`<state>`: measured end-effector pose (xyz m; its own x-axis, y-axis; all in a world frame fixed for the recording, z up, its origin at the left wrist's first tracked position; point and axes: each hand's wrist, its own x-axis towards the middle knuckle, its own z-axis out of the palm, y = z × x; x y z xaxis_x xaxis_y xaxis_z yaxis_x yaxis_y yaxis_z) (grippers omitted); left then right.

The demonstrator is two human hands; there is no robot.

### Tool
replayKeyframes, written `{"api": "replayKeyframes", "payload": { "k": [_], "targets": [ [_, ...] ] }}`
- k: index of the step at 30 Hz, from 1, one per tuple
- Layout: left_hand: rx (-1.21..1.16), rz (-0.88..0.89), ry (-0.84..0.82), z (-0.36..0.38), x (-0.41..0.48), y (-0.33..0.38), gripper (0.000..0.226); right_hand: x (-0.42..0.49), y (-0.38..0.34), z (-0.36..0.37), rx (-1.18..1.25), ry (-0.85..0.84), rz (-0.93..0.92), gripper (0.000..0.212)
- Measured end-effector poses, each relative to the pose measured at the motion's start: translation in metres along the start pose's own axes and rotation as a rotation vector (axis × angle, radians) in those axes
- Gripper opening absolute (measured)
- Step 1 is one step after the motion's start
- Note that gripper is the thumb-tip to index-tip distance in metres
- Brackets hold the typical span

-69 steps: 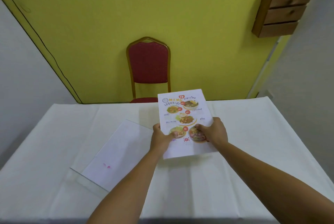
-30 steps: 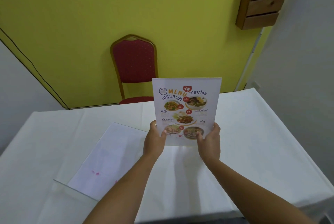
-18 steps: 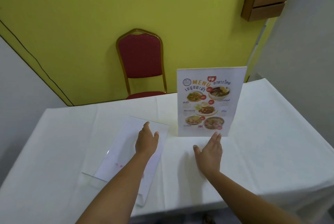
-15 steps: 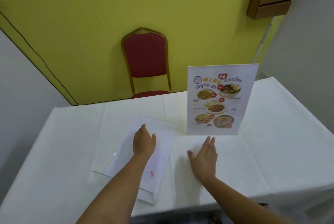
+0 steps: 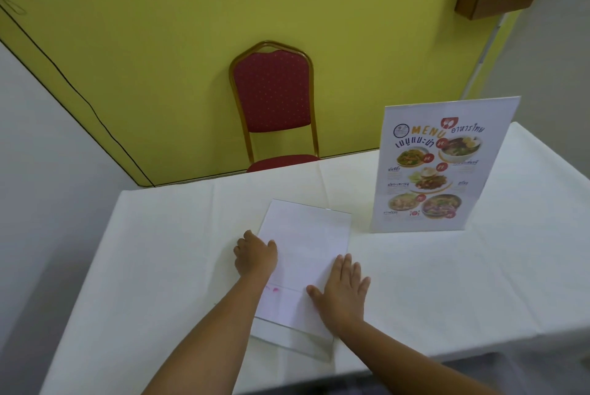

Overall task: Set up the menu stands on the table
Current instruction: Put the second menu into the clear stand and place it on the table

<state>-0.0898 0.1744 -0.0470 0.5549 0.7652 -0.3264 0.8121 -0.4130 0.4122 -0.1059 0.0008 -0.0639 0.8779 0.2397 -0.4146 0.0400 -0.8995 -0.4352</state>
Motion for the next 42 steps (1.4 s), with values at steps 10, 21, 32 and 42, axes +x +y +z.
{"api": "replayKeyframes", "payload": {
  "k": [10,21,32,42],
  "targets": [
    [-0.389,0.006,0.094,-0.011,0.01,-0.004,0.045,0.003,0.005,-0.009,0.199,0.082,0.004,0.103],
    [-0.713,0.081,0.207,-0.041,0.004,0.005,0.04,-0.002,-0.033,-0.052,0.594,0.25,-0.109,0.097],
    [-0.819,0.287,0.158,-0.061,-0.002,0.062,0.042,0.002,-0.046,-0.13,0.361,0.508,-0.262,0.09],
    [-0.923,0.373,0.132,-0.067,-0.009,0.08,0.066,-0.002,-0.041,-0.138,0.335,0.552,-0.295,0.063]
  ]
}}
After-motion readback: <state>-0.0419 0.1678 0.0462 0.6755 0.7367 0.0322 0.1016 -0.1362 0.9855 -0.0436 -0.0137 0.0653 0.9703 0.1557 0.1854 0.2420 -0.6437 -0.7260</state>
